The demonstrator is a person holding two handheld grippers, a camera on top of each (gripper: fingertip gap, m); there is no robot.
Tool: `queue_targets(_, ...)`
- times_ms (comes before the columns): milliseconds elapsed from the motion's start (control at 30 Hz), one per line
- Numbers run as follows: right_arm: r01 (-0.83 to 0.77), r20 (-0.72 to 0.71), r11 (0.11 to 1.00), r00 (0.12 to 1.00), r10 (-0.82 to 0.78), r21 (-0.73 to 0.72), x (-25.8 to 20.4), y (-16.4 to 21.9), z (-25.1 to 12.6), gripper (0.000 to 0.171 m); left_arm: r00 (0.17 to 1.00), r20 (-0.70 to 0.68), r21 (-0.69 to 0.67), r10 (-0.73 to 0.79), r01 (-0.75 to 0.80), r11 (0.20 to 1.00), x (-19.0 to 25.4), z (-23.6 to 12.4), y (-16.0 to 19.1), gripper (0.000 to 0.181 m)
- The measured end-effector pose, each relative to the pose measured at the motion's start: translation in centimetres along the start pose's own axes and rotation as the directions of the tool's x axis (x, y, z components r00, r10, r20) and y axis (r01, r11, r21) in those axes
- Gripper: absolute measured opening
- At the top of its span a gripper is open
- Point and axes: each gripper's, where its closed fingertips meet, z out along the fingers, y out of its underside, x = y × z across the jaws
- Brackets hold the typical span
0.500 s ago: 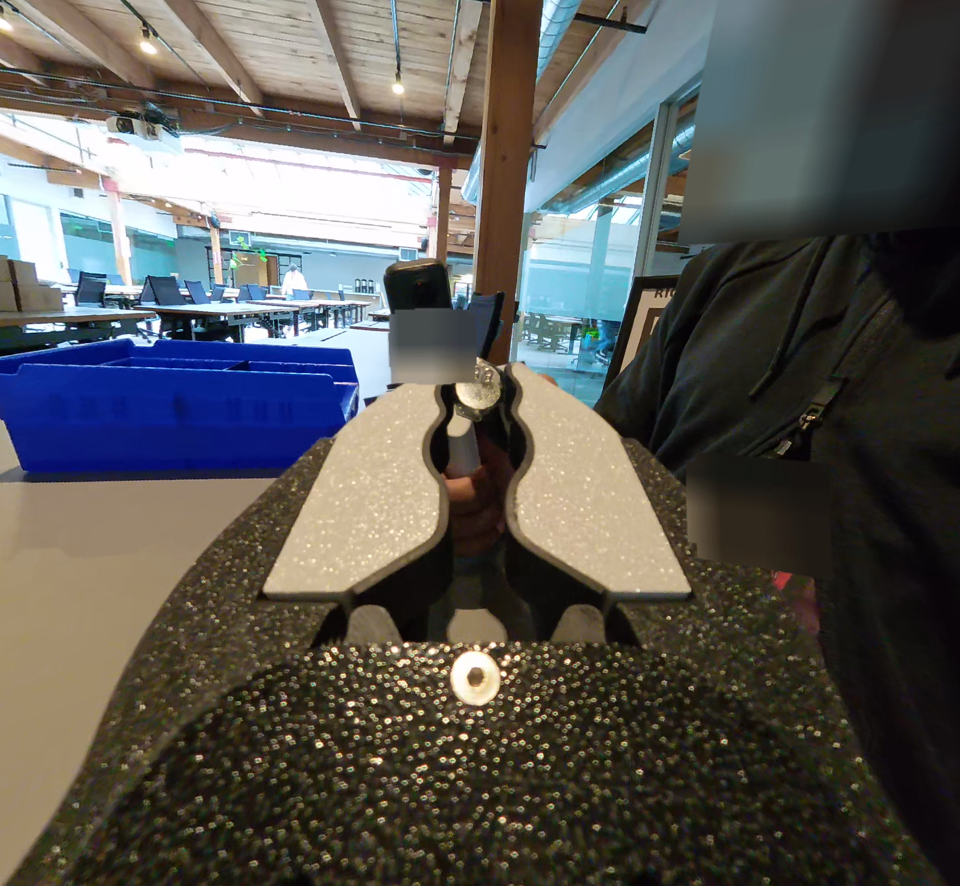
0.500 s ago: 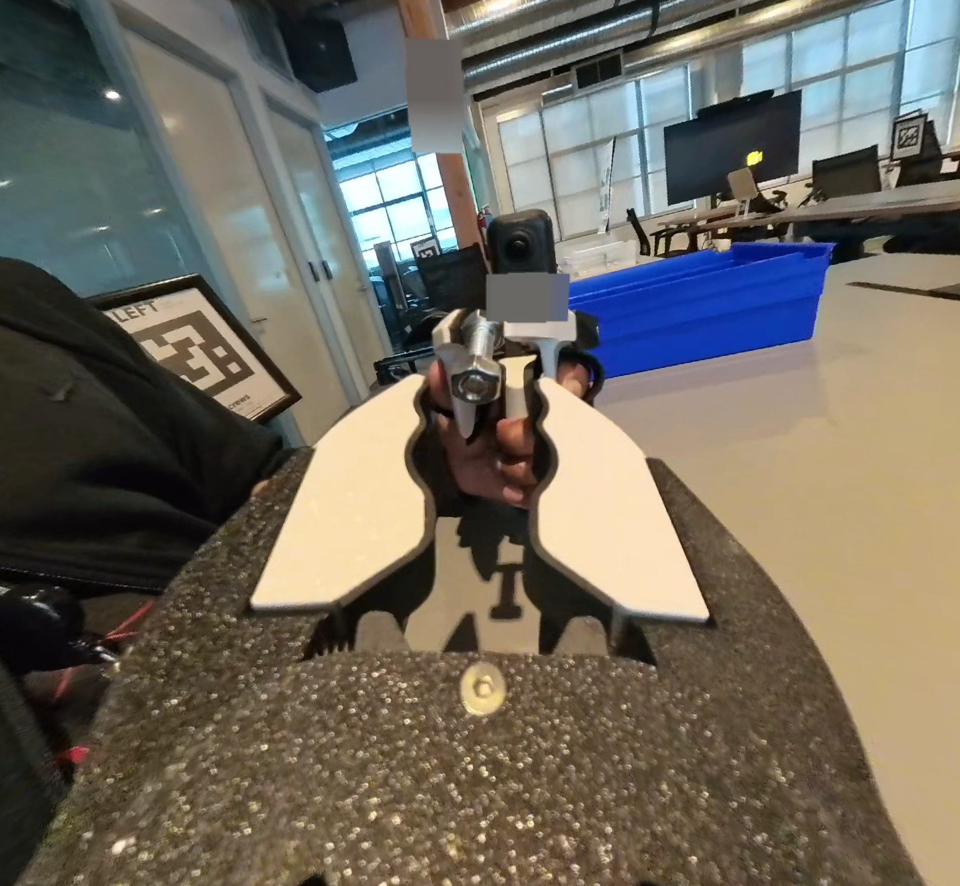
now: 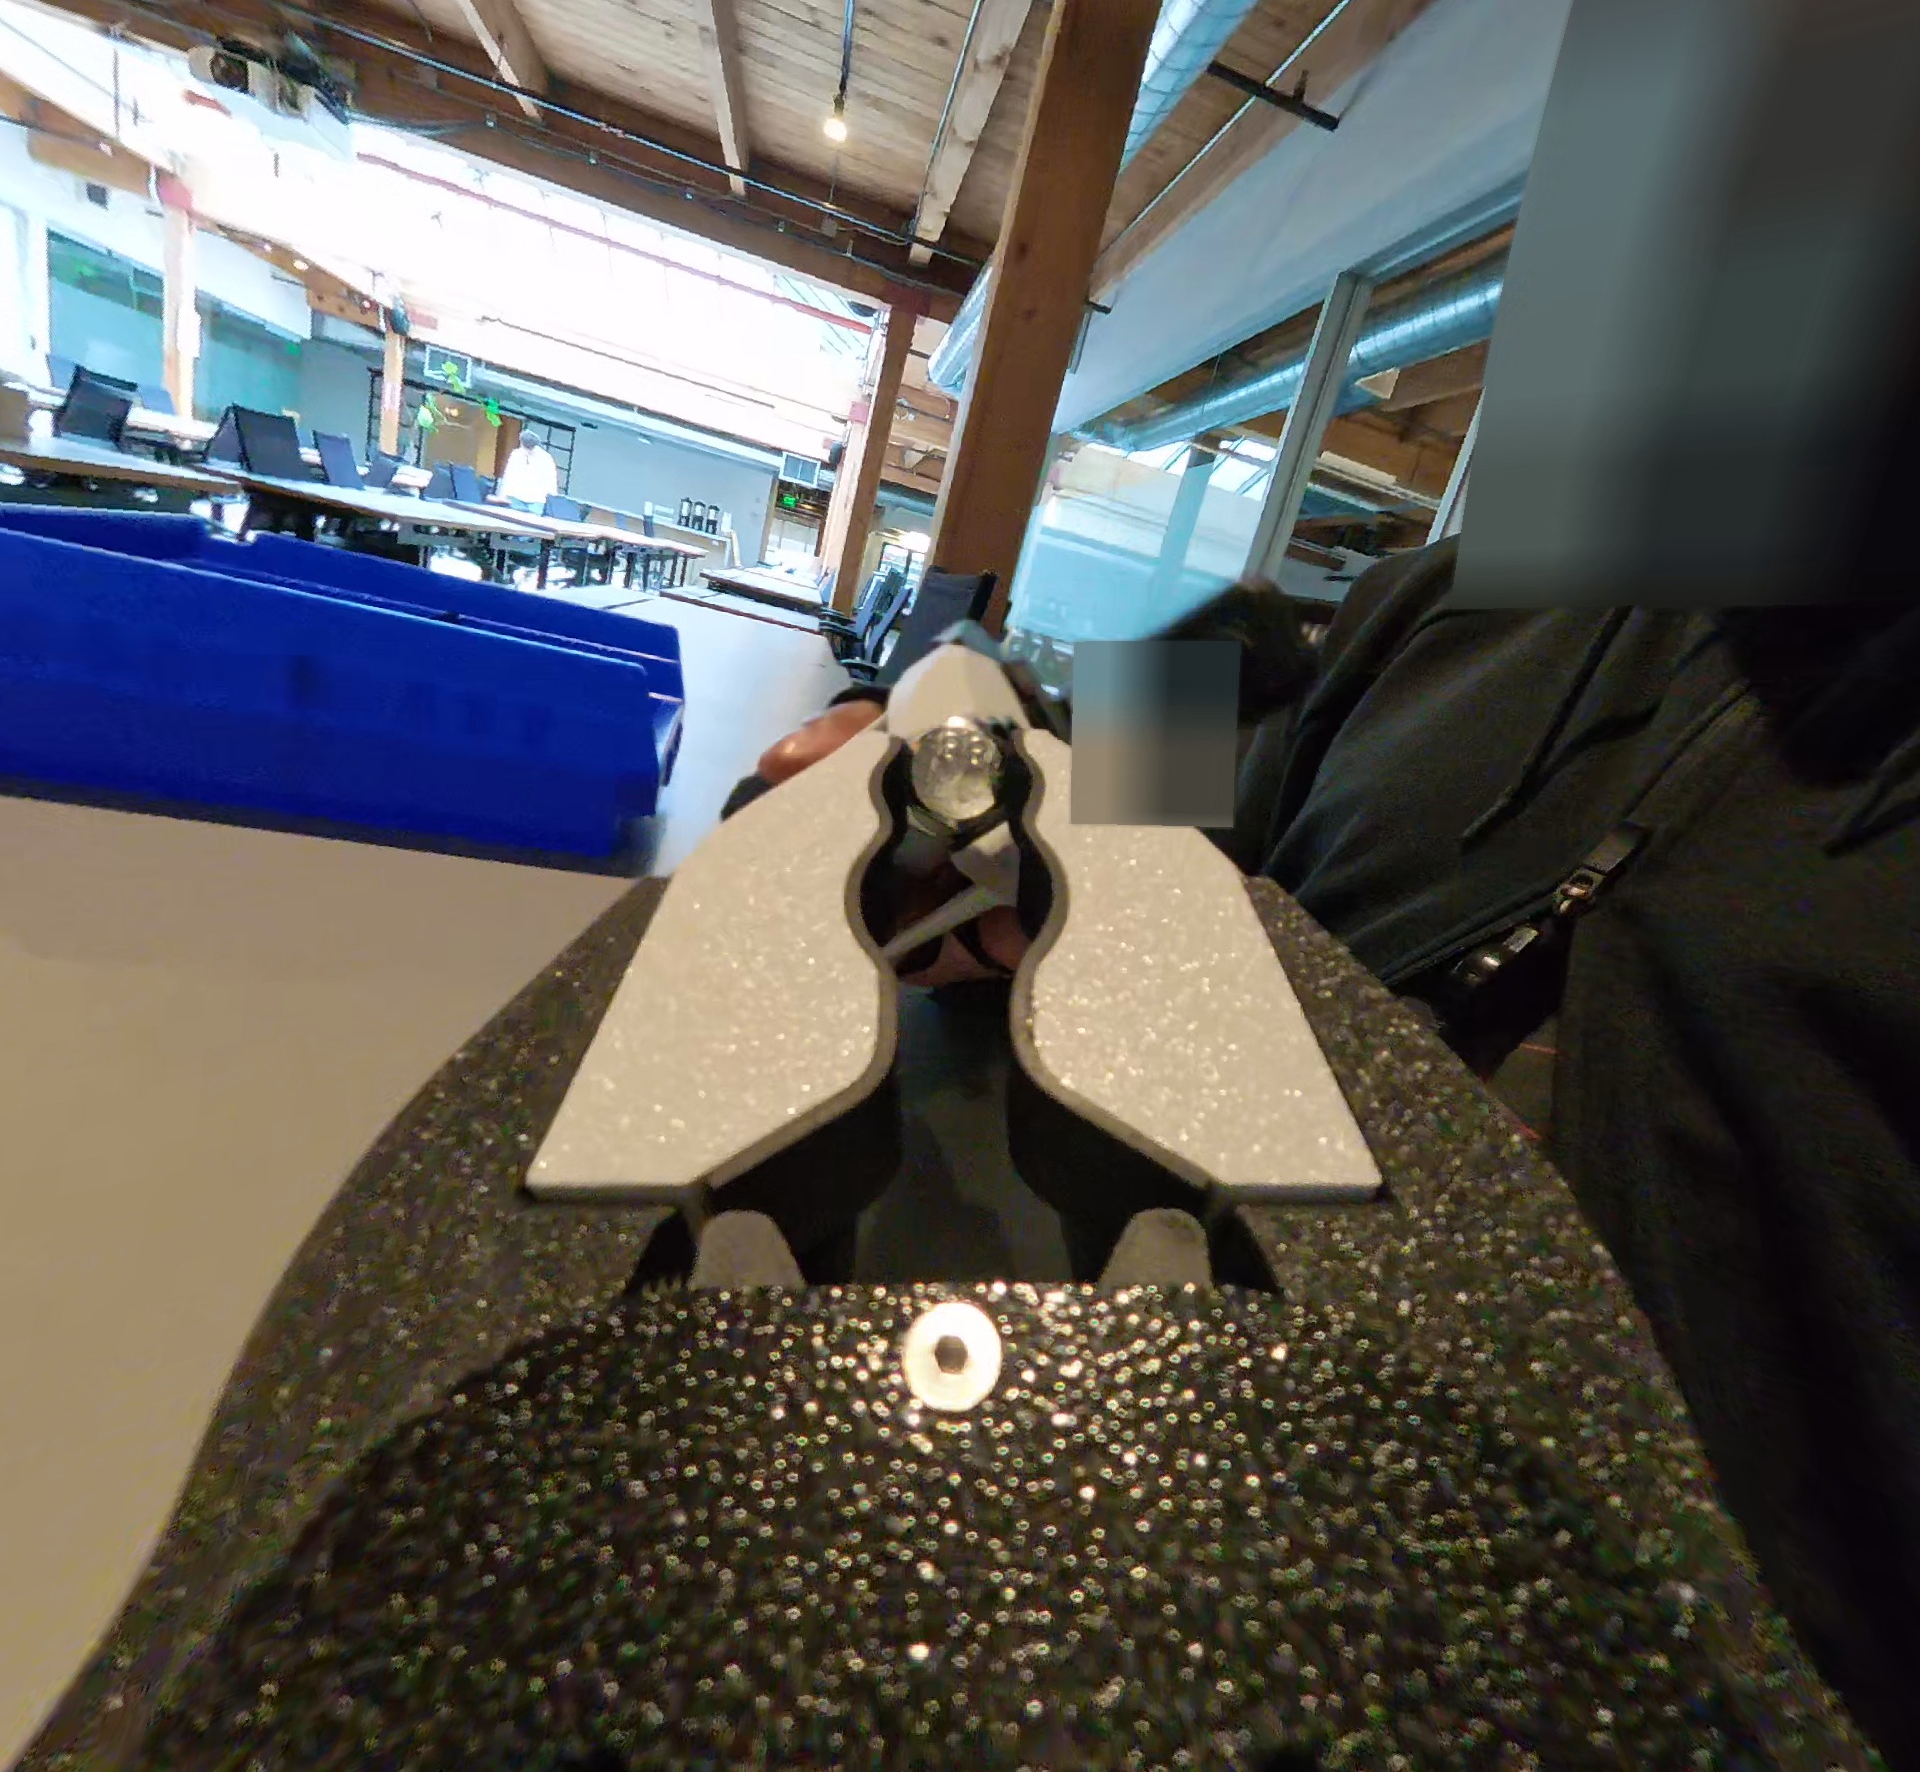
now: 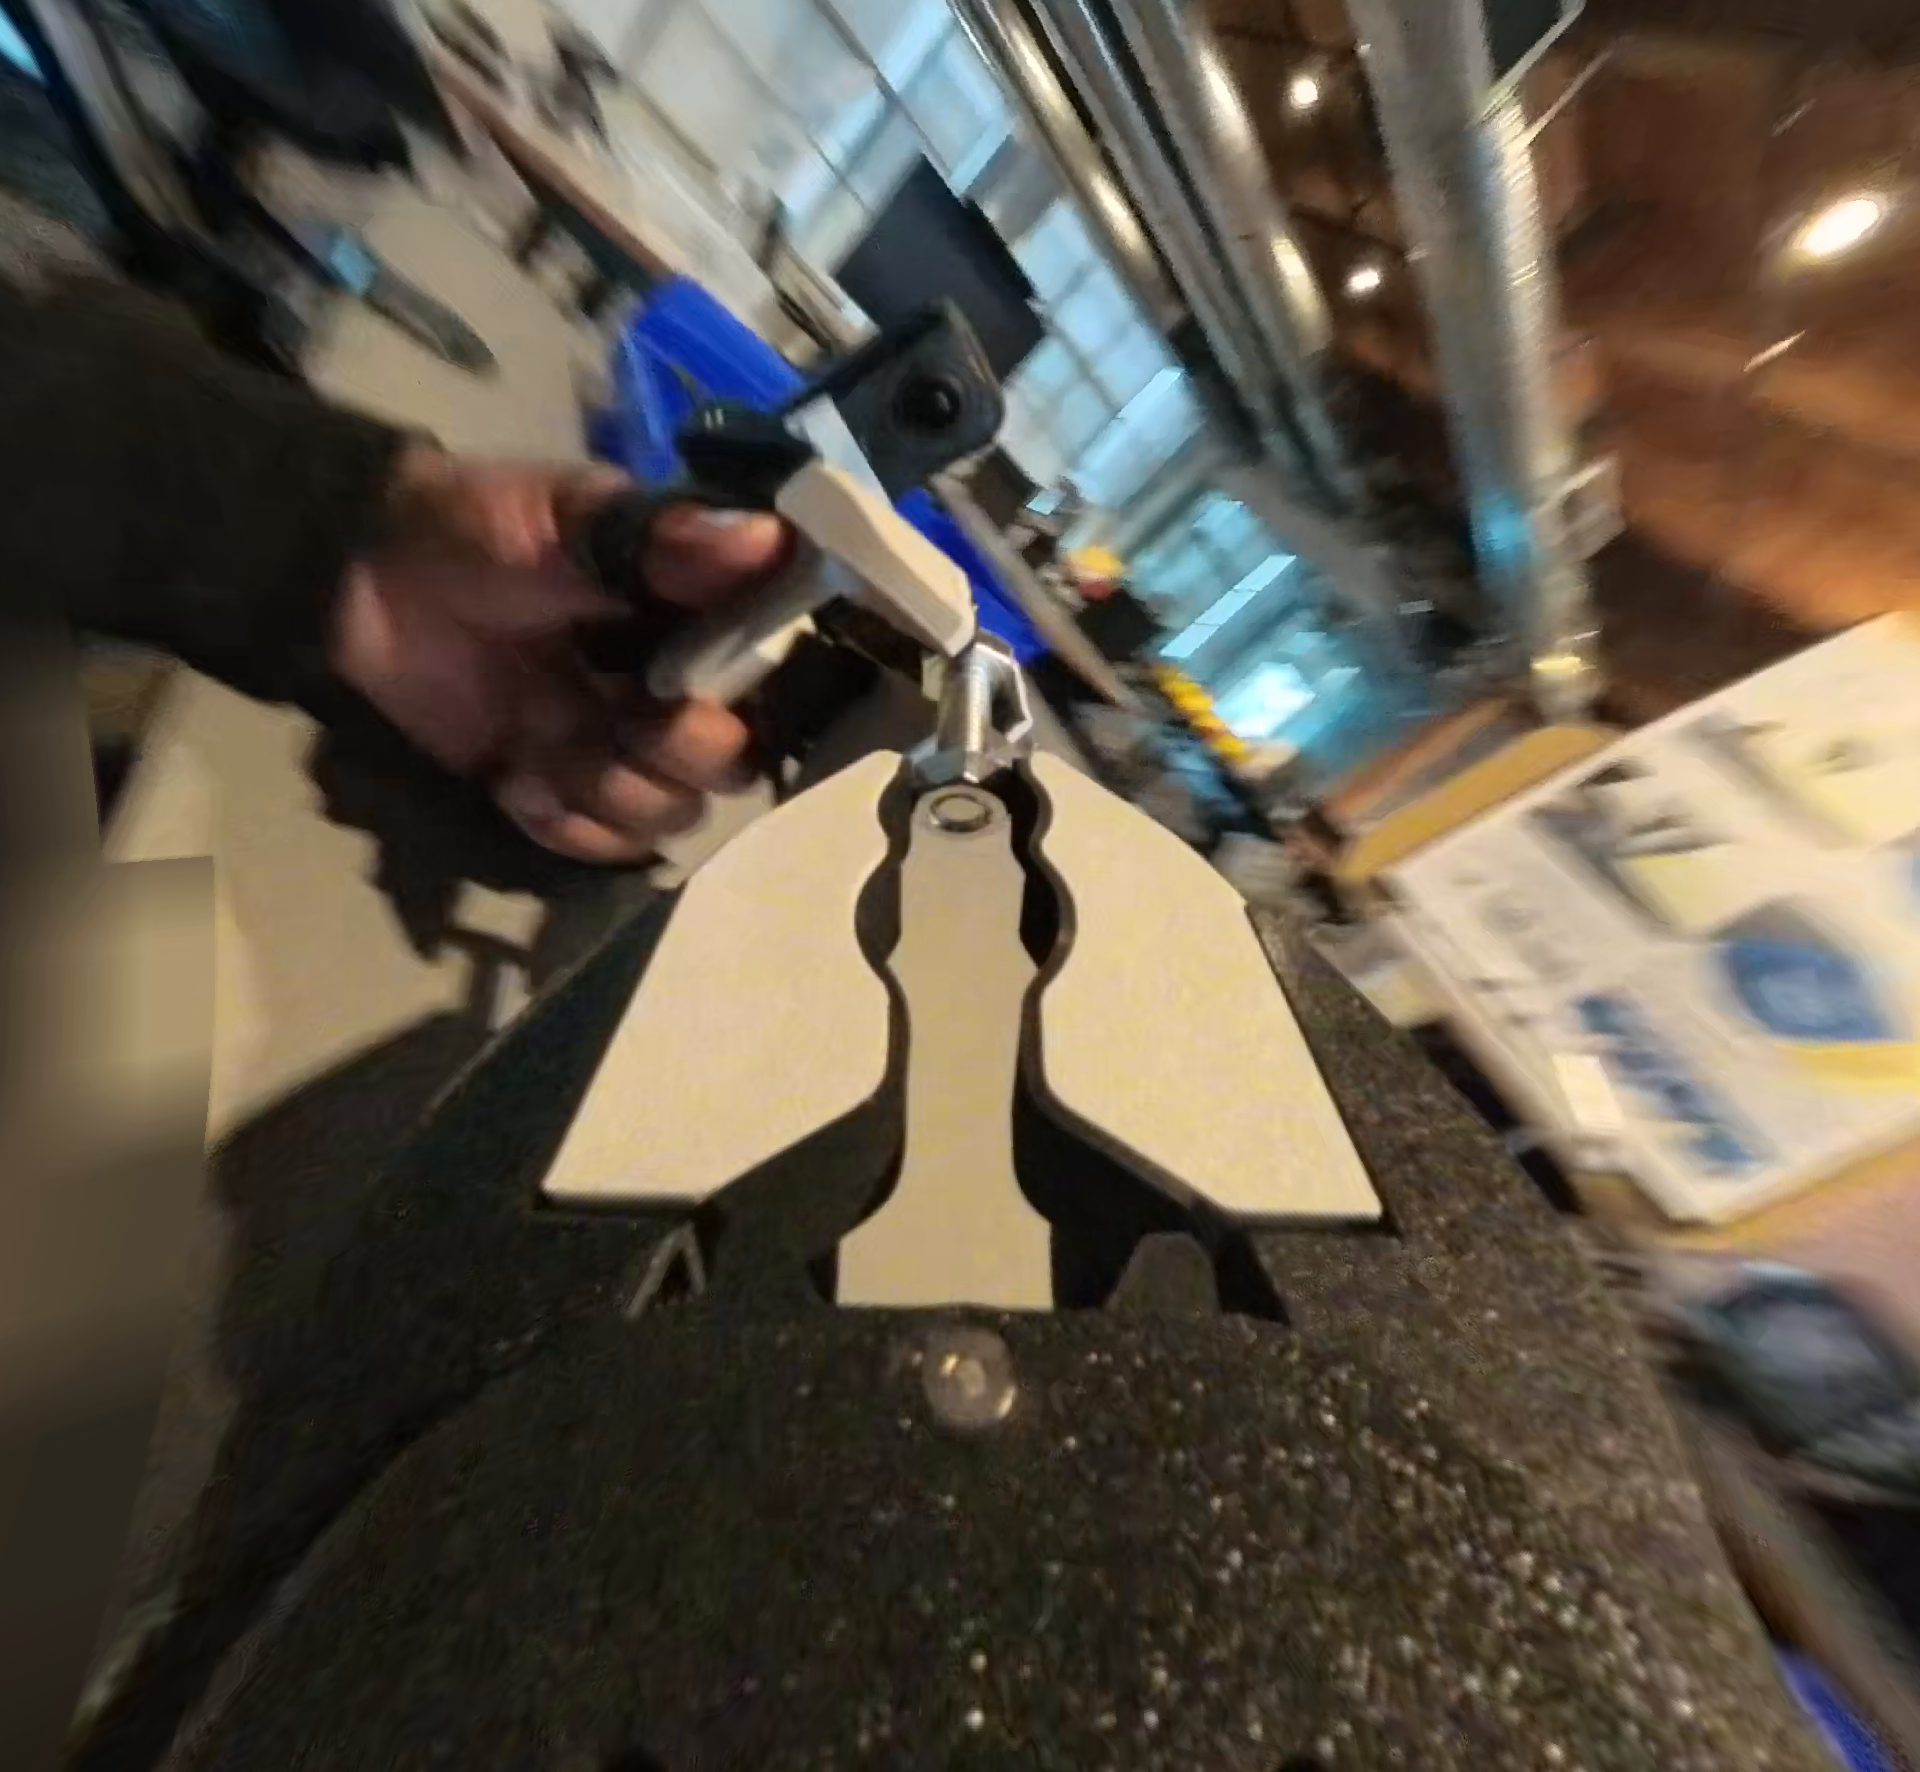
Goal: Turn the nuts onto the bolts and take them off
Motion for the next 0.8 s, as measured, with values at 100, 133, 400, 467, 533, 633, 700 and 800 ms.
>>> queue_targets(100, 0.138, -0.063, 0.99, 0.988, -0.14, -0.032, -0.2, -0.2, 0.1, 0.024, 1.0, -0.009, 0.01, 0.022, -0.022, 1.0, 0.3, -0.1, -0.2, 0.017)
queue_targets(133, 0.09, -0.048, 0.996, 0.995, -0.091, -0.01, -0.3, -0.4, 0.1, 0.027, 1.0, -0.01, 0.017, 0.028, -0.028, 0.999, 0.4, -0.1, -0.3, 0.017)
queue_targets(400, -0.54, 0.217, 0.831, 0.834, 0.507, 0.137, 1.0, -1.9, -0.7, 0.035, 0.998, -0.016, 0.041, 0.056, -0.055, 0.998, 0.7, -0.3, -0.9, 0.017)
queue_targets(467, -0.638, 0.287, 0.762, 0.754, 0.59, 0.112, 0.8, -1.8, -0.6, 0.035, 0.998, -0.022, 0.042, 0.065, -0.064, 0.997, 0.9, -0.3, -0.9, 0.017)
queue_targets(533, -0.696, 0.325, 0.713, 0.696, 0.64, 0.085, 0.5, -1.7, -0.5, 0.035, 0.997, -0.031, 0.04, 0.069, -0.068, 0.997, 1.0, -0.2, -0.9, 0.017)
queue_targets(633, -0.716, 0.341, 0.697, 0.665, 0.665, 0.037, 0.0, -1.2, -0.2, 0.03, 0.997, -0.033, 0.022, 0.073, -0.072, 0.997, 1.1, 0.0, -0.6, 0.017)
queue_targets(700, -0.682, 0.335, 0.73, 0.698, 0.633, 0.04, -0.2, -1.3, -0.2, 0.019, 0.997, -0.028, 0.014, 0.071, -0.071, 0.997, 1.0, 0.1, -0.5, 0.017)
queue_targets(800, -0.535, 0.25, 0.844, 0.823, 0.51, 0.042, -0.4, -0.8, 0.0, 0.018, 0.999, -0.014, 0.011, 0.05, -0.05, 0.999, 0.6, -0.1, -0.4, 0.017)
